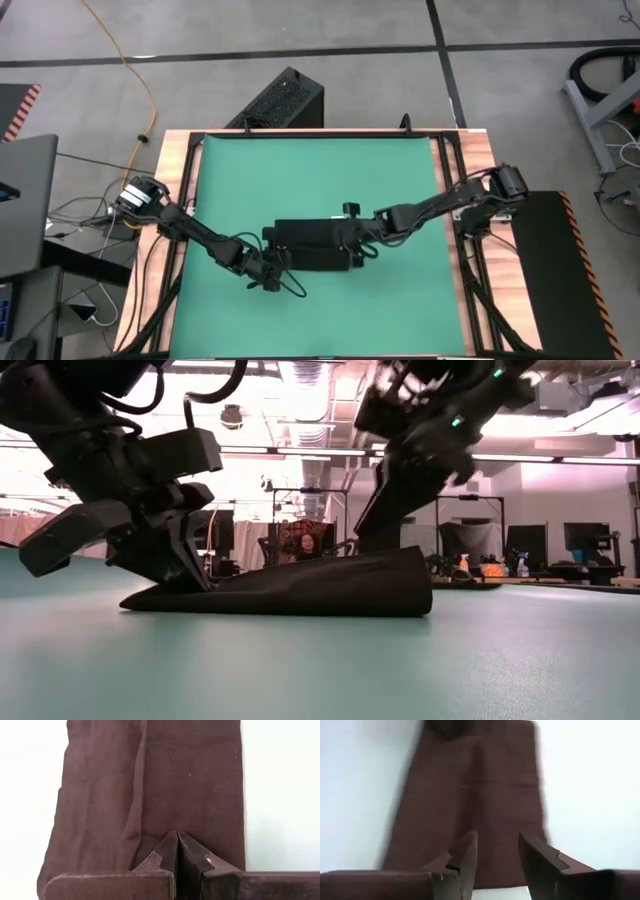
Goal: Roll towel into tight, uniform cylinder
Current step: Roll the black towel
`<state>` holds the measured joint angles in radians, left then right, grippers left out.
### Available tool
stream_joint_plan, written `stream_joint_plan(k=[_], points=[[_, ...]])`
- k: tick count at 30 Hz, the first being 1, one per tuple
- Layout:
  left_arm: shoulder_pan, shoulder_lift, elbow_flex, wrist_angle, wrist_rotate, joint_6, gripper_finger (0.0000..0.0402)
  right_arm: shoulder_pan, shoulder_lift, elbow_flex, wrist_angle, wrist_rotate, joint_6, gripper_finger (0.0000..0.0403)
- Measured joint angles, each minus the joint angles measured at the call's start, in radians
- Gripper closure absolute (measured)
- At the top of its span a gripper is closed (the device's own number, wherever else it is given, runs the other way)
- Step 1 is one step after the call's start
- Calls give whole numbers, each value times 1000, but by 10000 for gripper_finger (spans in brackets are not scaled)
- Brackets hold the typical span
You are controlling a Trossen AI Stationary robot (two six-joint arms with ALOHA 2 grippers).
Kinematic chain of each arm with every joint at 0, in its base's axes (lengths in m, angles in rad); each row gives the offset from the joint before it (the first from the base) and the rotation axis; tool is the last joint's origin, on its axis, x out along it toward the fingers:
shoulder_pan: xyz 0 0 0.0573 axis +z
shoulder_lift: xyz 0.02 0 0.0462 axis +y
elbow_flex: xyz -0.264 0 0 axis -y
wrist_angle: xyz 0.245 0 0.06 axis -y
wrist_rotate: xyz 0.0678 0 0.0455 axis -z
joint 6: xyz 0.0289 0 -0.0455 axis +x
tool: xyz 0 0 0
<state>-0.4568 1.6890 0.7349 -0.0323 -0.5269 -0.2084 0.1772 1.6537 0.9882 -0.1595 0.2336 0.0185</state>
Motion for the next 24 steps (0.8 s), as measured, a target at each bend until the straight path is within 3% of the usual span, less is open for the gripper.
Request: stream_joint_plan(k=[13,24], points=[[-2,-1,0,-7,19,39,402,-76,186,0,65,-18,-35,262],[-2,-1,1,-18,51,47,402,-122,191,1,52,34,-20,262]])
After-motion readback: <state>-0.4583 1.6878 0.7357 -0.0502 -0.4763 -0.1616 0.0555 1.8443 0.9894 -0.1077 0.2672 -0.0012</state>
